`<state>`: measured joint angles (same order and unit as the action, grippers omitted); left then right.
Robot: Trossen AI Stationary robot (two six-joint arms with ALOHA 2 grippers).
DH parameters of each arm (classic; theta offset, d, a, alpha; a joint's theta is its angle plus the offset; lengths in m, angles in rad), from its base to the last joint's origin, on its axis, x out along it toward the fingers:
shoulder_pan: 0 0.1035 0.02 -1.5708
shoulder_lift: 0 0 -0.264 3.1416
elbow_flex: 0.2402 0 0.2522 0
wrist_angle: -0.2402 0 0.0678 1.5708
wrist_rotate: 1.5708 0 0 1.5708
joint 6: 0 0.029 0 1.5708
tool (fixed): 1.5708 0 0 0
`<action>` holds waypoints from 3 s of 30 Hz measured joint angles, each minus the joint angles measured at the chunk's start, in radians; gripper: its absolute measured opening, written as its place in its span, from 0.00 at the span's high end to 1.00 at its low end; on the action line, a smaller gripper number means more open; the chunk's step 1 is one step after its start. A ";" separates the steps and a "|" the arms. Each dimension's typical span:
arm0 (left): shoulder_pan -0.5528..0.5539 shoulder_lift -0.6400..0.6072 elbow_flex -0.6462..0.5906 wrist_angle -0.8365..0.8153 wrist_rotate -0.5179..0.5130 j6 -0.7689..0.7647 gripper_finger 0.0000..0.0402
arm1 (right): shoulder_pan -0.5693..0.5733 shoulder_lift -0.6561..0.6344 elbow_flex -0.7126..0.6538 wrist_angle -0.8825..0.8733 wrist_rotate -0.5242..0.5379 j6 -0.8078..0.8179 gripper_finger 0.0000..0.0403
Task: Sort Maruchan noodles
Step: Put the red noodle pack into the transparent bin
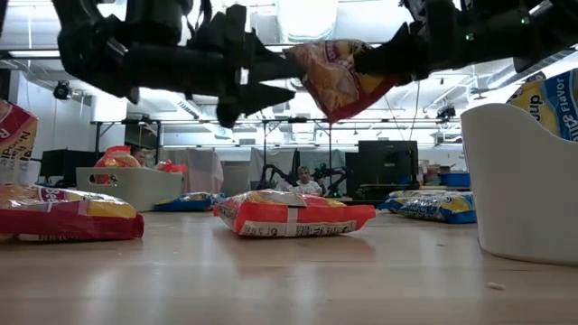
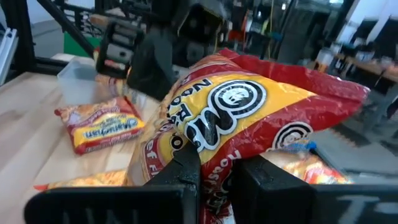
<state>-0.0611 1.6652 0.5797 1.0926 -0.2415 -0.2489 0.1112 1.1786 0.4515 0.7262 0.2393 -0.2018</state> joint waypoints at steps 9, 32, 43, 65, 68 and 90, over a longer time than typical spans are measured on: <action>0.000 0.220 0.116 0.301 0.119 -0.007 0.41 | 0.000 0.001 0.001 -0.010 -0.001 -0.031 0.90; -0.002 0.246 0.119 0.330 0.101 -0.022 0.89 | 0.002 -0.033 0.000 -0.034 -0.003 0.022 0.64; -0.004 0.137 0.119 0.227 0.102 -0.032 0.91 | 0.002 -0.285 0.081 -0.377 -0.003 0.019 0.50; -0.089 -0.460 0.872 -2.156 0.049 -0.627 0.91 | 0.002 -0.461 0.105 -0.606 0.034 0.070 0.50; -0.162 -0.412 1.024 -2.516 -0.006 -0.833 0.91 | 0.002 -0.456 0.104 -0.609 0.034 0.069 0.50; -0.351 -0.381 0.843 -2.665 0.262 -1.299 0.91 | -0.007 -0.410 0.103 -0.618 0.052 0.069 0.50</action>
<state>-0.4118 1.2846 1.4226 -1.5723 0.0207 -1.5476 0.1043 0.7689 0.5545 0.1086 0.2912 -0.1326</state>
